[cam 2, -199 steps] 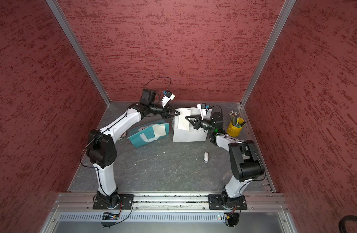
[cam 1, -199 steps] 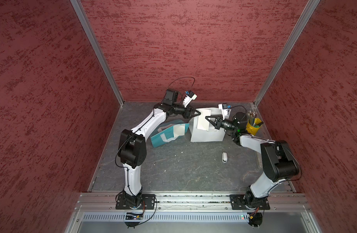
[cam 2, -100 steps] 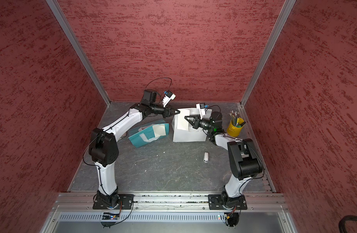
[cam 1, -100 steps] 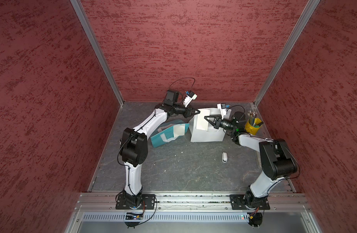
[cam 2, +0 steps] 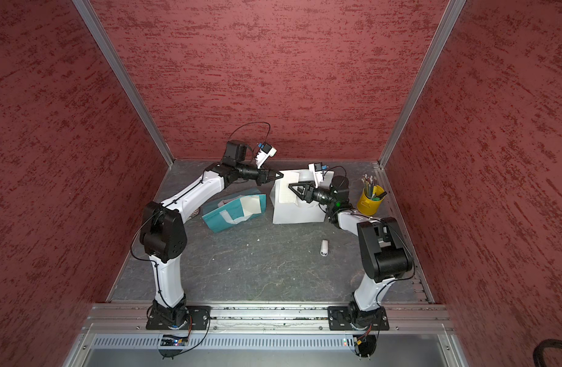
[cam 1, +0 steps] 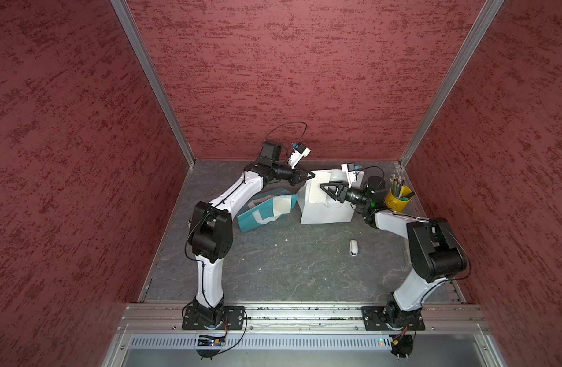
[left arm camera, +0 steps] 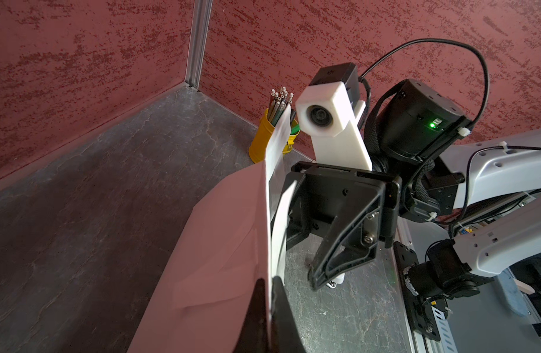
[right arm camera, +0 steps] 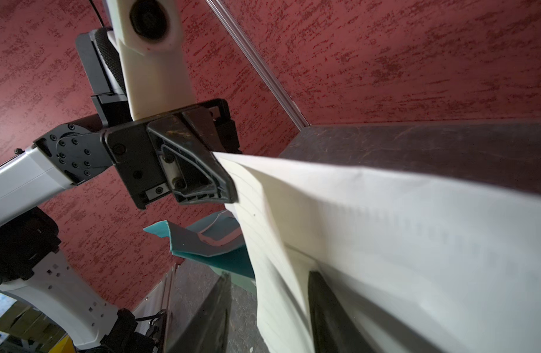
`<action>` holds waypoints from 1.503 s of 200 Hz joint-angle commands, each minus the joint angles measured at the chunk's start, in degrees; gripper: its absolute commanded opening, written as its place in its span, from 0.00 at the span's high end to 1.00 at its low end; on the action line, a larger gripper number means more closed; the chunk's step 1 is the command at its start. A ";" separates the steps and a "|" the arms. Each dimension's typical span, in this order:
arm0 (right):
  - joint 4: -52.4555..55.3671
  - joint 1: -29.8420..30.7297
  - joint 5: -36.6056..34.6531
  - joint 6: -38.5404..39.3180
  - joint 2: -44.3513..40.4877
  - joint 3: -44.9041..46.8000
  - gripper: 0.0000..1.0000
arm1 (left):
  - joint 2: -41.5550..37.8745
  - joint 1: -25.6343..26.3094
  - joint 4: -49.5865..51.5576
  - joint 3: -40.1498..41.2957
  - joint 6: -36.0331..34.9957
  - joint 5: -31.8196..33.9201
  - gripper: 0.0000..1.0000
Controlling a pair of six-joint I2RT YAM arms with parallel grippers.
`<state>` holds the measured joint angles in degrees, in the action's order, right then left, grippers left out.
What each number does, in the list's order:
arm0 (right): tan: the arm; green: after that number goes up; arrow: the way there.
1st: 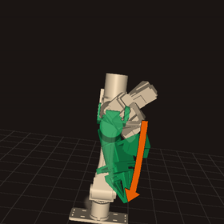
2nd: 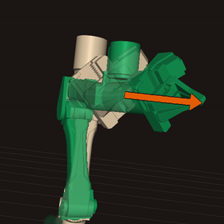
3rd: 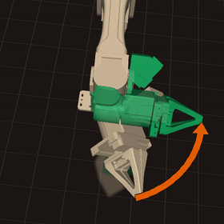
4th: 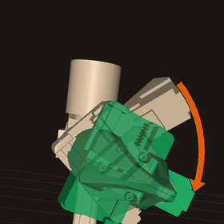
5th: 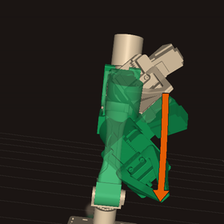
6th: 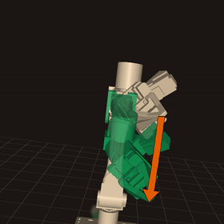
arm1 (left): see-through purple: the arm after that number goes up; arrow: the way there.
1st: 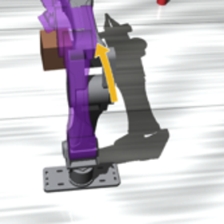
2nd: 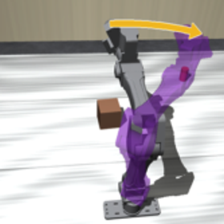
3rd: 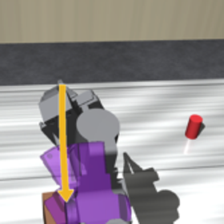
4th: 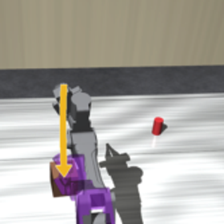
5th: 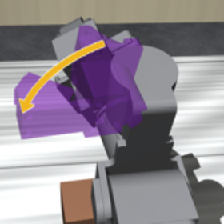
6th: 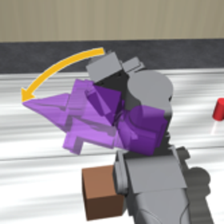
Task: Staple the receipts to the bags
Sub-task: Hold the receipt from the takeout bag, then pick up the stapler from the center of the board.
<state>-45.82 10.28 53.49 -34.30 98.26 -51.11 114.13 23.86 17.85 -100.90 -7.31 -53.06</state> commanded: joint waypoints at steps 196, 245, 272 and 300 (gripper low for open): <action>88.05 0.93 -43.18 15.45 -16.98 2.28 0.46 | -7.10 1.33 -6.82 8.54 -2.15 5.86 1.00; 85.26 3.45 -45.63 14.12 -13.55 2.82 0.51 | -7.67 1.43 -5.76 8.97 -2.93 6.13 1.00; 85.98 4.47 -49.65 13.85 -11.92 2.26 0.56 | -7.80 1.44 -5.68 9.17 -3.24 6.21 1.00; 86.13 5.80 -52.24 13.57 -10.56 1.92 0.60 | -7.89 1.44 -5.59 9.37 -3.24 6.12 1.00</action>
<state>40.34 15.00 6.11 -20.12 86.83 -48.34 108.62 25.10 11.97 -92.55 -9.54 -47.22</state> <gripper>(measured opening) 0.411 0.060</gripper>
